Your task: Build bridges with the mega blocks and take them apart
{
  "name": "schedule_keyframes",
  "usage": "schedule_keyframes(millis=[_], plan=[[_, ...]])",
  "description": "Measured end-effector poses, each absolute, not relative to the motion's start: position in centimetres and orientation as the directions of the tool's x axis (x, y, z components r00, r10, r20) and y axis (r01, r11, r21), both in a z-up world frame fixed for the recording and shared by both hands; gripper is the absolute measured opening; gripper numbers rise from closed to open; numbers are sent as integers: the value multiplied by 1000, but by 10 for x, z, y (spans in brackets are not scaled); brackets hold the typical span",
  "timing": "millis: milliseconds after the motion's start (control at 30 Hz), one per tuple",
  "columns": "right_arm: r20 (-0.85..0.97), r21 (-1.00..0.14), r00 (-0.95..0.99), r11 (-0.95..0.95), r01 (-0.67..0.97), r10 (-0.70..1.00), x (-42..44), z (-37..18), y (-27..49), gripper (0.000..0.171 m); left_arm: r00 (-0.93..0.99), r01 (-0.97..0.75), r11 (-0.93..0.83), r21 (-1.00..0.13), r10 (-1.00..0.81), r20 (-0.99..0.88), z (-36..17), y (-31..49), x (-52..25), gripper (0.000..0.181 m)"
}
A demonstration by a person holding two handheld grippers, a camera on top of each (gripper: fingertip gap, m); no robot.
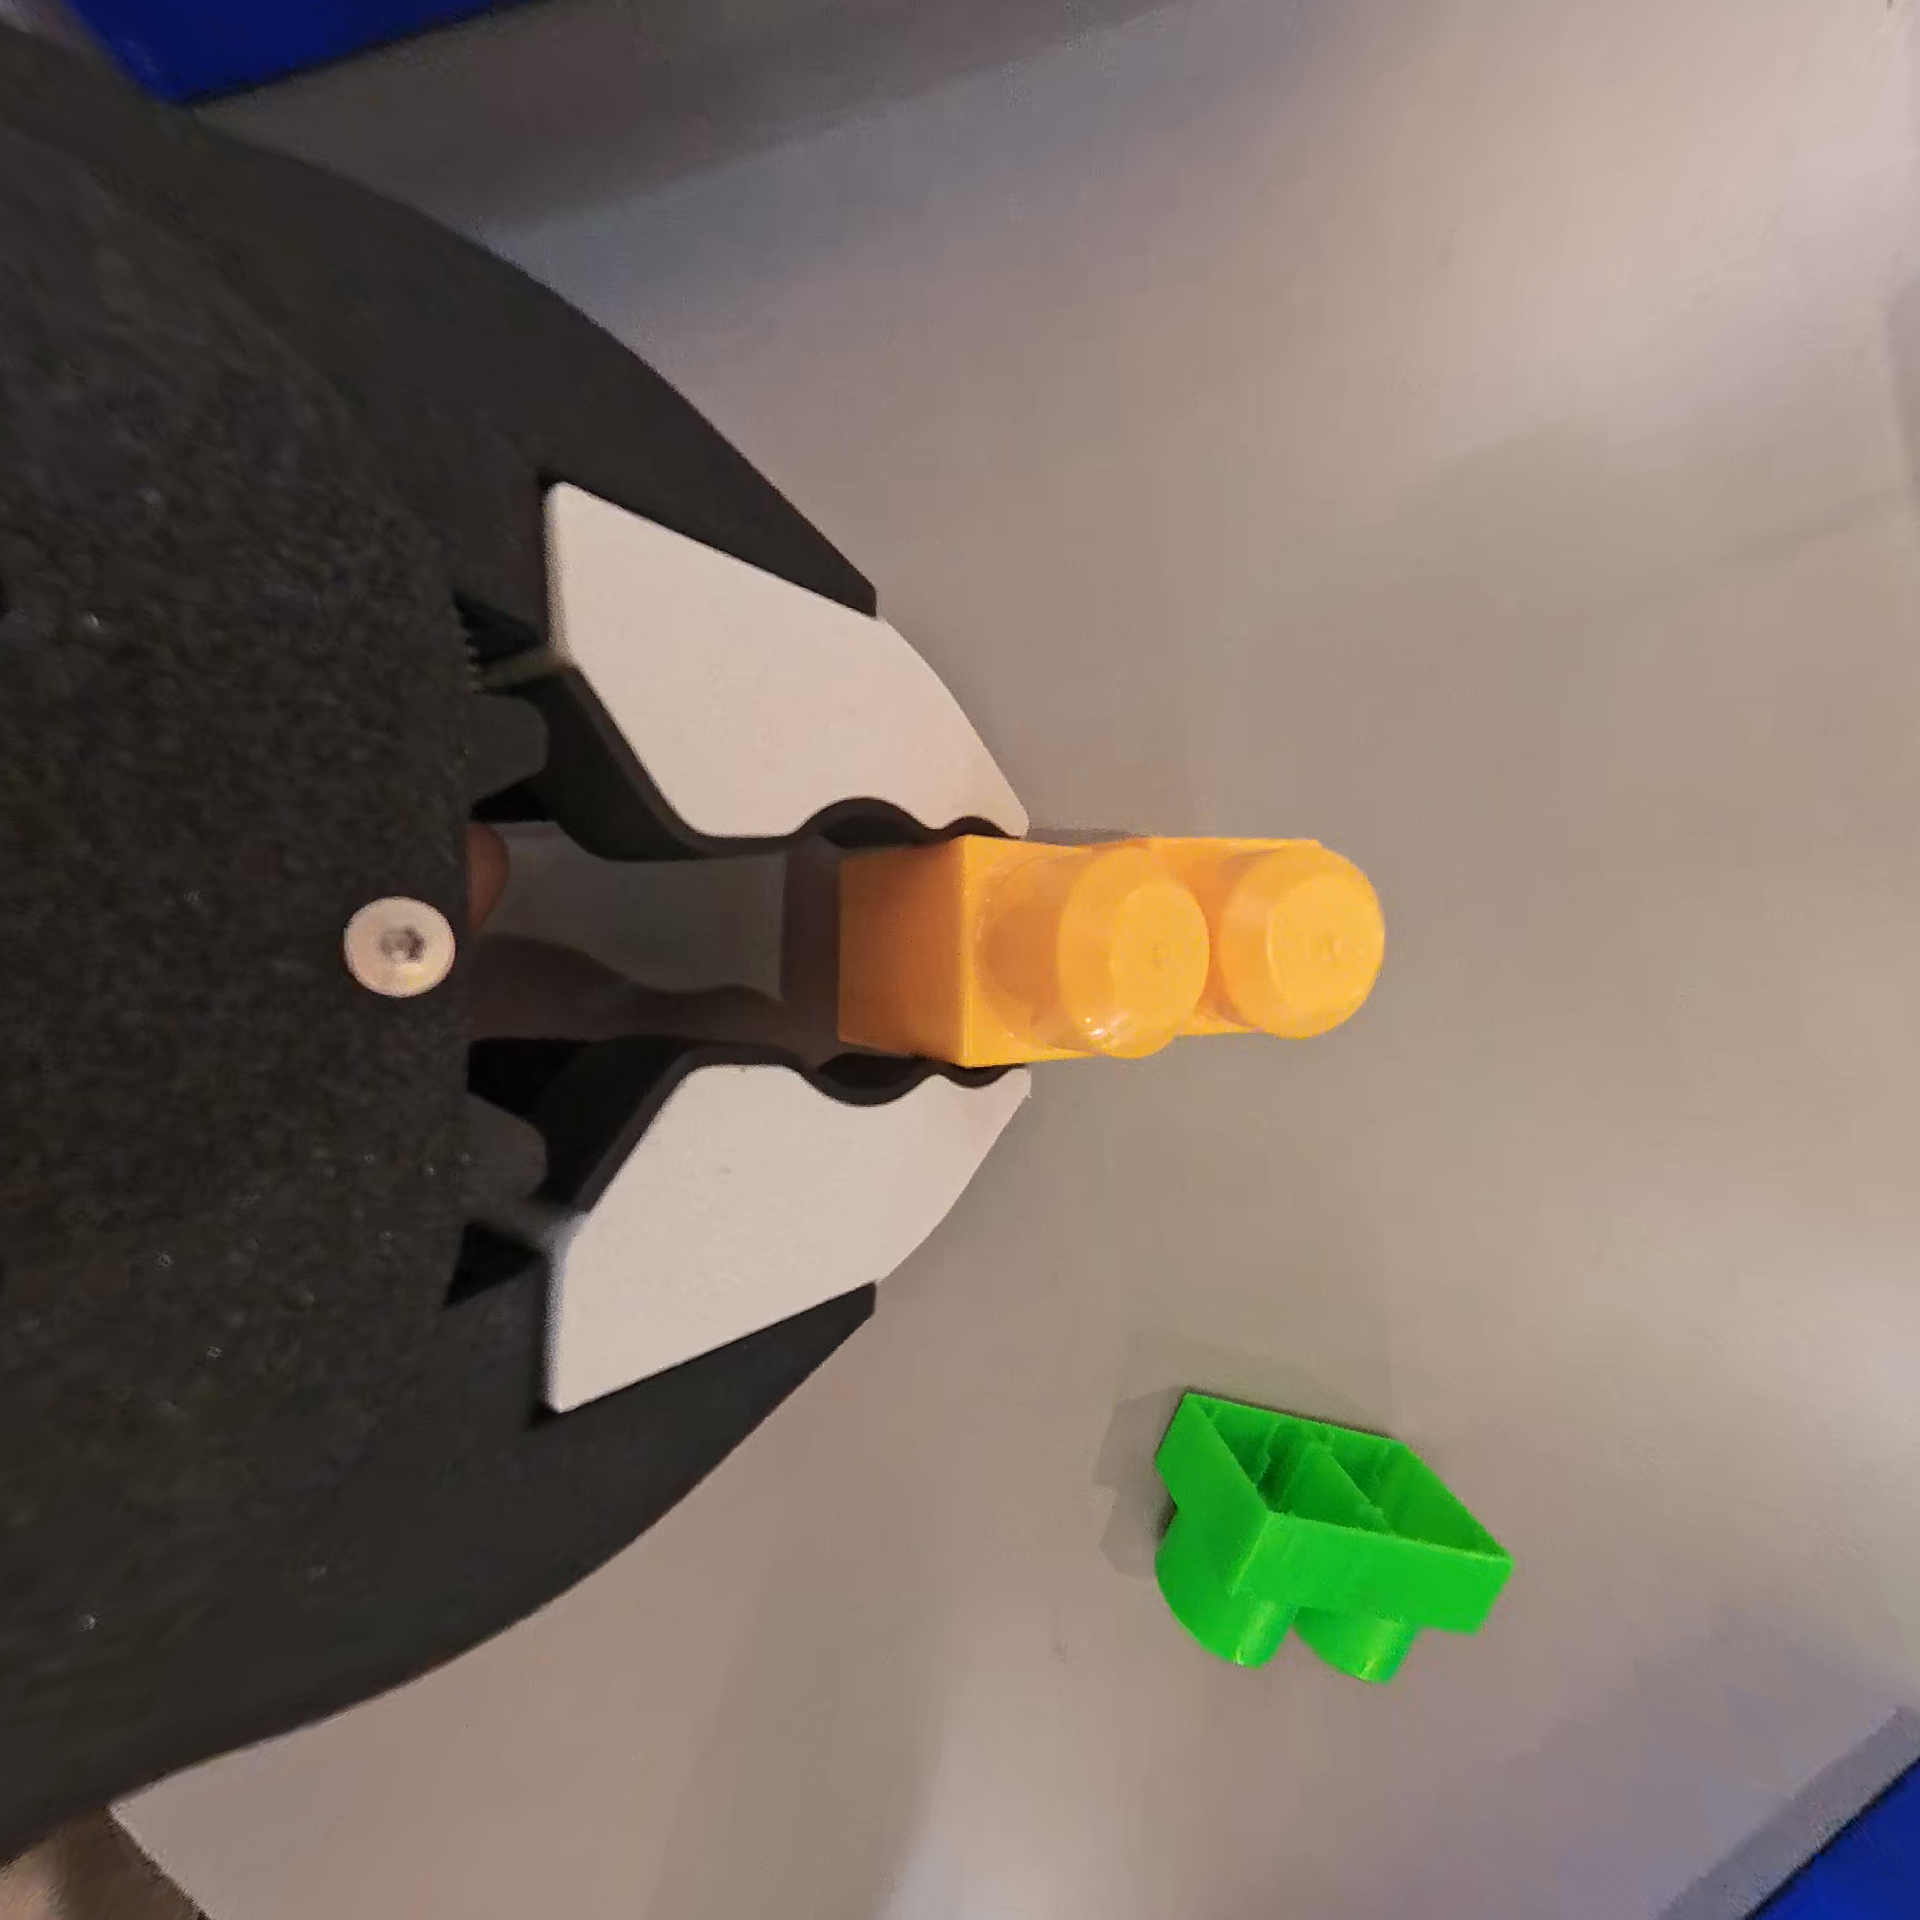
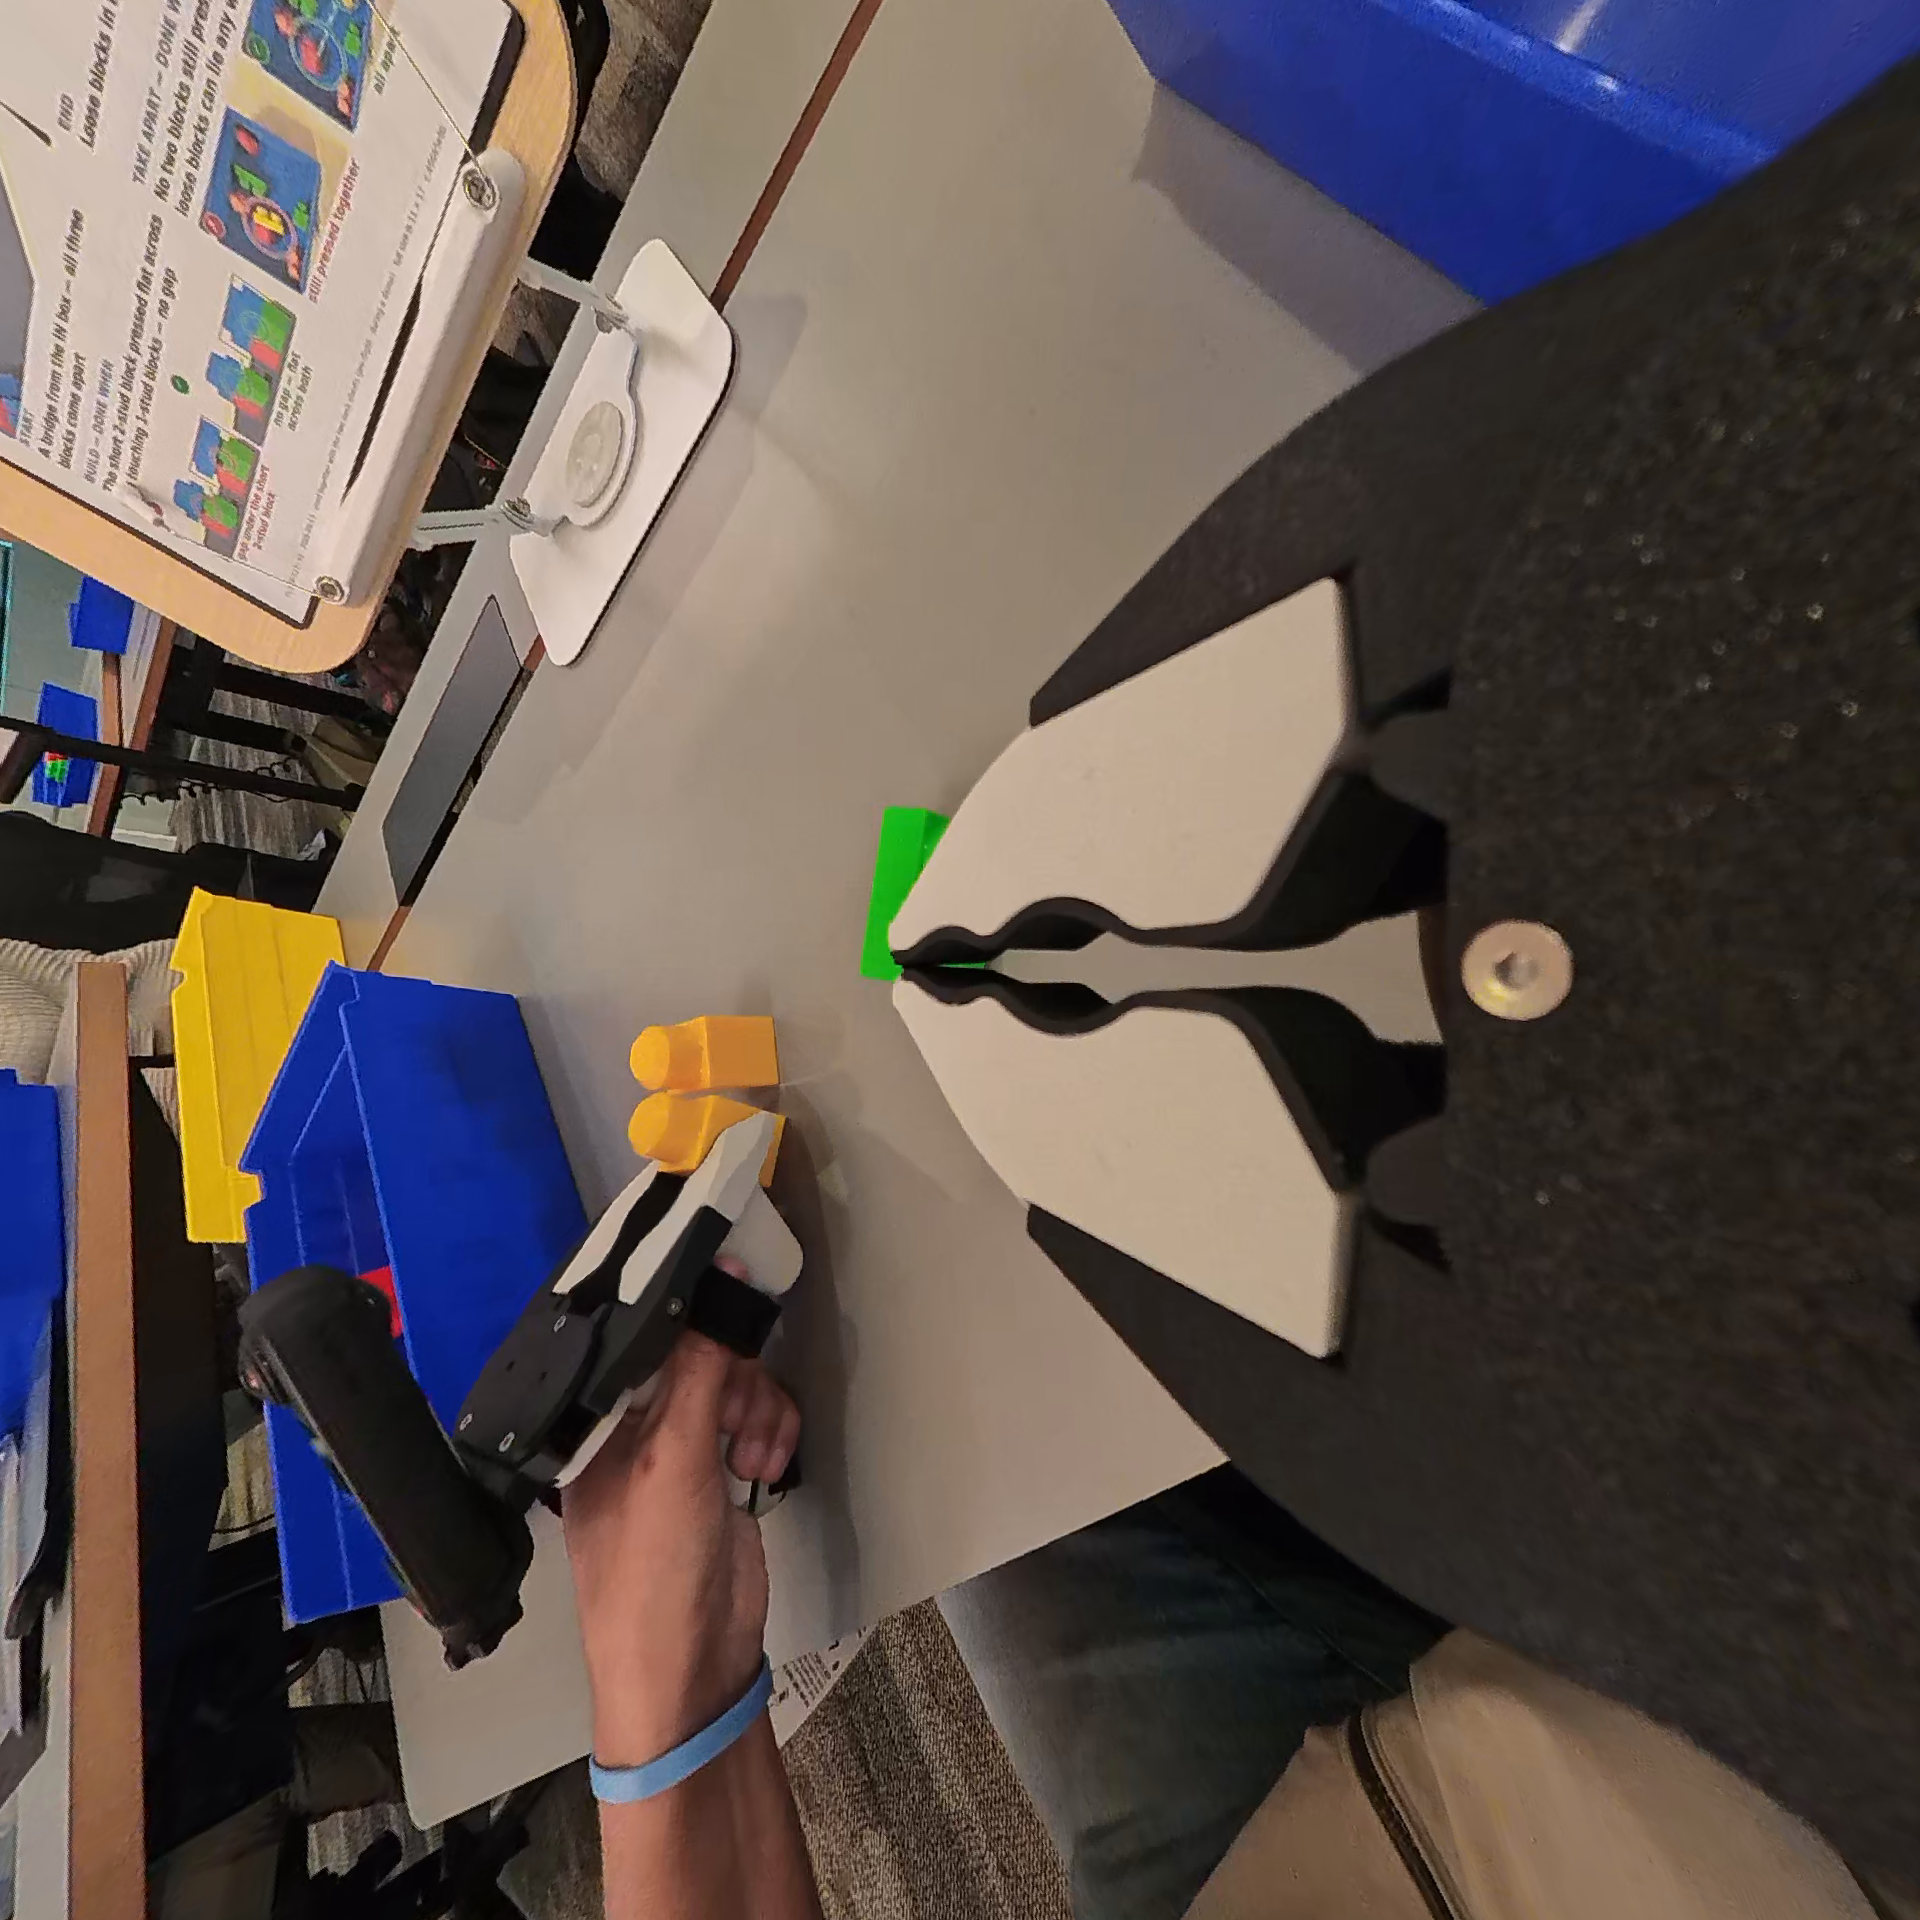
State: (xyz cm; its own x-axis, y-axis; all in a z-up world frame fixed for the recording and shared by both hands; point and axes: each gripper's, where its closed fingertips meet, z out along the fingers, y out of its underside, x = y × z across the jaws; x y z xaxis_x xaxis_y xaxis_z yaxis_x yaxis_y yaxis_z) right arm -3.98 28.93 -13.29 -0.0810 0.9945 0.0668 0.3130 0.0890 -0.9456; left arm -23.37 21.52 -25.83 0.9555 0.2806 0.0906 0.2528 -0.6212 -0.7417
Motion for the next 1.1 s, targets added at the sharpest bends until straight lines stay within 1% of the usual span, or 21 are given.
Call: schedule_keyframes(millis=[67, 167, 367, 433, 600, 700, 900, 1033, 1100], plan=[[66, -946, -82, 88, 311, 994, -40, -132, 289, 0, 955, 257, -625, -737, 279, 96, -259, 215, -234, 36], [69, -946, -82, 91, 311, 994, -39, -131, 288, 0, 962, 245, -674, -697, 257, 89, -267, 214, -229, 39], [73, -945, -88, 97, 313, 993, -38, -130, 286, 0, 964, 219, -686, -694, 260, 47, -268, 216, -231, 43], [76, -945, -88, 100, 313, 993, -37, -129, 286, 0, 964, 210, -691, -692, 264, 30, -269, 215, -232, 49], [81, -944, -94, 106, 314, 992, -37, -128, 284, 0, 962, 202, -698, -687, 274, 5, -270, 215, -237, 48], [86, -943, -95, 112, 314, 992, -36, -128, 284, 0, 963, 168, -704, -690, 268, -38, -269, 216, -242, 48], [84, -943, -97, 111, 313, 992, -35, -127, 284, 0, 968, 150, -708, -690, 246, -41, -269, 219, -240, 48], [86, -941, -101, 114, 319, 991, -35, -129, 284, 0, 969, 154, -692, -705, 244, -28, -265, 220, -237, 52], [86, -942, -102, 115, 316, 991, -35, -128, 283, 0, 964, 158, -674, -722, 262, -33, -261, 214, -235, 61]])
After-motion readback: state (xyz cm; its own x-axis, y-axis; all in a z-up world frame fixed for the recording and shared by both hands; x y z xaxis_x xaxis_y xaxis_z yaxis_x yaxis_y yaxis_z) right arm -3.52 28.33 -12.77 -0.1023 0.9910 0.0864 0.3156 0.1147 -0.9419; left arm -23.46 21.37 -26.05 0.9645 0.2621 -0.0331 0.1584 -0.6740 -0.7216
